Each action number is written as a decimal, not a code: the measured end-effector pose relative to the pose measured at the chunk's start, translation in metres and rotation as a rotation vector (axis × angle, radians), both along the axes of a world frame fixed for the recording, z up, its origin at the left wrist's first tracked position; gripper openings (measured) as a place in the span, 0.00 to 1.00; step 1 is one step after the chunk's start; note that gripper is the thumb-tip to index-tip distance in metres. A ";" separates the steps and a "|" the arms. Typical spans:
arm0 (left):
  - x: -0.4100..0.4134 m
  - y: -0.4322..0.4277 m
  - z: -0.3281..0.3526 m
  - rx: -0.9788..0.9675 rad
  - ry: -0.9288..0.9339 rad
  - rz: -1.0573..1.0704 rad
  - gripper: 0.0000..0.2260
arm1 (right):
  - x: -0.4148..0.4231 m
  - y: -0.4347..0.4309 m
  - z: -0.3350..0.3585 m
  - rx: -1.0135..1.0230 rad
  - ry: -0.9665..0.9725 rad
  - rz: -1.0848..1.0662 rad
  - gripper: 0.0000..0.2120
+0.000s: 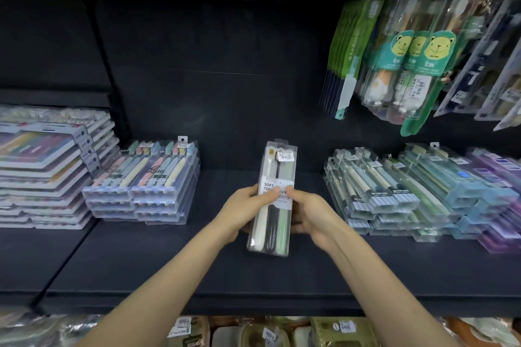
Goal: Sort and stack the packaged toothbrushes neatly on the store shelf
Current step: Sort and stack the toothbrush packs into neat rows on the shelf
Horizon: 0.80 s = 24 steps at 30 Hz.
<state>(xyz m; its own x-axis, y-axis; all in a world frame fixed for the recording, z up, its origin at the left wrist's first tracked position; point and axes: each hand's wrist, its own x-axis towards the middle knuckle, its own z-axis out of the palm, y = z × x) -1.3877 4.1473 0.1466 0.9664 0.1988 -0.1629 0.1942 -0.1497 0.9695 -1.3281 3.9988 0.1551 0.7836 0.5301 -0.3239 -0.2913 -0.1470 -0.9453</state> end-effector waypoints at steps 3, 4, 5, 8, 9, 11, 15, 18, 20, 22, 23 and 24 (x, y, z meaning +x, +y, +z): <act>0.013 0.011 0.002 -0.021 0.233 0.007 0.20 | 0.009 0.008 0.002 -0.108 0.090 0.014 0.17; 0.018 0.015 0.001 -0.028 0.301 0.006 0.22 | 0.012 0.012 0.001 -0.145 0.108 0.015 0.18; 0.022 0.018 -0.001 -0.040 0.356 0.004 0.24 | 0.015 0.016 -0.001 -0.182 0.120 0.014 0.18; 0.032 0.025 -0.006 -0.063 0.400 0.011 0.24 | 0.026 0.026 -0.007 -0.248 0.149 -0.001 0.20; 0.035 0.027 -0.007 -0.062 0.397 0.020 0.23 | 0.030 0.029 -0.008 -0.251 0.164 -0.005 0.21; 0.037 0.030 -0.006 -0.063 0.388 0.023 0.22 | 0.036 0.032 -0.009 -0.248 0.190 -0.009 0.21; 0.036 0.037 0.000 -0.070 0.380 0.002 0.22 | 0.043 0.041 -0.011 -0.234 0.225 -0.011 0.21; 0.031 0.046 0.007 -0.081 0.343 0.018 0.23 | 0.046 0.054 -0.012 -0.227 0.238 -0.001 0.20; 0.023 0.052 0.014 -0.028 0.318 0.036 0.25 | 0.047 0.065 -0.011 -0.233 0.238 0.005 0.20; 0.013 0.057 0.022 0.131 0.257 0.074 0.28 | 0.048 0.076 -0.011 -0.239 0.240 0.009 0.20; 0.006 0.061 0.027 0.241 0.189 0.109 0.27 | 0.048 0.081 -0.011 -0.245 0.239 0.014 0.20; -0.001 0.067 0.033 0.341 0.094 0.155 0.25 | 0.049 0.087 -0.011 -0.252 0.235 0.019 0.19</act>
